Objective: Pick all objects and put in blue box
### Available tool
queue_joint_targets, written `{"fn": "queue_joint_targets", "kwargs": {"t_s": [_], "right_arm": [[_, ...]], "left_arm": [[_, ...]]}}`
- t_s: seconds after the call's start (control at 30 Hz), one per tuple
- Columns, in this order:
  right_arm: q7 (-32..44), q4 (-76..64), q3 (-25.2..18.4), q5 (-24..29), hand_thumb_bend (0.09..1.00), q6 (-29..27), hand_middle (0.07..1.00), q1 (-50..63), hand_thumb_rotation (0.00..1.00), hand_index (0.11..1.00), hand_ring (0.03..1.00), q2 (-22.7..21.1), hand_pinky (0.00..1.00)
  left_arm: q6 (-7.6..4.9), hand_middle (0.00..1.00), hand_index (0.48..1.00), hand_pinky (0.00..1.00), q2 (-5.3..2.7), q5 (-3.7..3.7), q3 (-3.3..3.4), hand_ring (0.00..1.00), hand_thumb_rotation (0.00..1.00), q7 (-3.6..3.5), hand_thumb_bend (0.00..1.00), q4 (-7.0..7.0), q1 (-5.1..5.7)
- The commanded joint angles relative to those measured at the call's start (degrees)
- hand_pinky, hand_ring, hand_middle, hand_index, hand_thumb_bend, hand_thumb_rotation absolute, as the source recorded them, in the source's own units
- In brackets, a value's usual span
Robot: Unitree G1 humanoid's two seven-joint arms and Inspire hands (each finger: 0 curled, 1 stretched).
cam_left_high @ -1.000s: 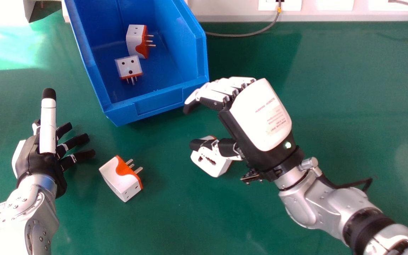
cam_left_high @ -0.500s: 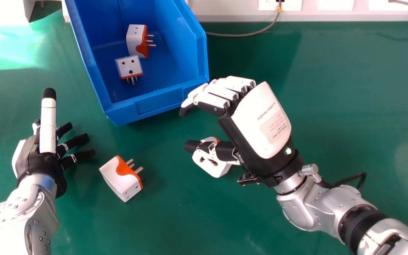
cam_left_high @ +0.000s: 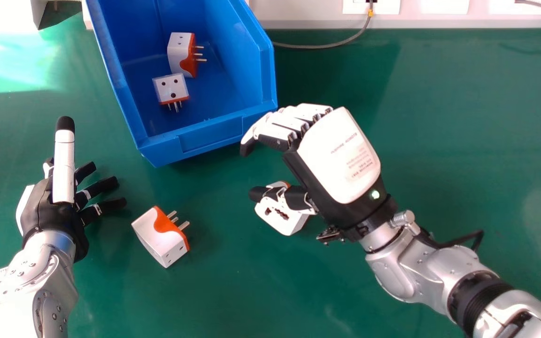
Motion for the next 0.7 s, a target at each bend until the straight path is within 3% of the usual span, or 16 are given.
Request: {"fn": "queue_joint_targets", "kwargs": {"t_s": [0.0, 0.03, 0.07, 0.13, 0.23, 0.37, 0.67], "right_arm": [[7.0, -5.2, -1.35, 1.65, 0.502, 4.78, 0.579, 2.2, 0.02, 0.492, 0.502, -1.38, 0.4], [10.84, -7.85, -1.88, 2.04, 0.58, 7.13, 0.655, 3.44, 0.07, 0.571, 0.58, -1.81, 0.46], [14.57, -10.6, -2.41, 2.36, 0.58, 9.47, 0.655, 4.72, 0.07, 0.571, 0.58, -2.23, 0.46], [19.77, -15.07, -3.19, 2.77, 0.73, 12.82, 0.779, 6.7, 0.19, 0.722, 0.728, -2.84, 0.6], [24.51, -19.31, -3.85, 3.03, 0.784, 16.12, 0.824, 8.49, 0.23, 0.778, 0.782, -3.17, 0.66], [28.84, -21.75, -4.3, 3.34, 0.931, 18.97, 0.943, 9.66, 0.42, 0.928, 0.929, -3.0, 0.89], [34.23, -25.72, -5.0, 3.45, 0.99, 21.57, 0.991, 11.19, 0.51, 0.988, 0.989, -3.24, 0.98]], "left_arm": [[0.69, 0.9, 0.991, 0.67, -0.17, -0.07, -0.08, 0.76, 0.93, 0.27, 0.87, 0.31, 0.4], [0.74, 0.91, 0.991, 0.67, -0.21, -0.07, -0.09, 0.76, 0.93, 0.3, 0.87, 0.2, 0.44], [0.72, 0.91, 0.991, 0.67, -0.19, -0.08, -0.07, 0.76, 0.93, 0.29, 0.87, 0.22, 0.46], [0.72, 0.91, 0.991, 0.67, -0.17, -0.12, -0.02, 0.76, 0.93, 0.26, 0.87, 0.25, 0.45], [0.69, 0.91, 0.99, 0.67, -0.11, -0.16, 0.05, 0.76, 0.93, 0.22, 0.87, 0.49, 0.3], [0.59, 0.91, 0.989, 0.67, -0.09, -0.17, 0.06, 0.76, 0.93, 0.16, 0.87, 0.71, 0.19], [0.5, 0.91, 0.988, 0.67, -0.18, -0.05, -0.01, 0.76, 0.93, 0.38, 0.88, 0.74, 0.18]]}}
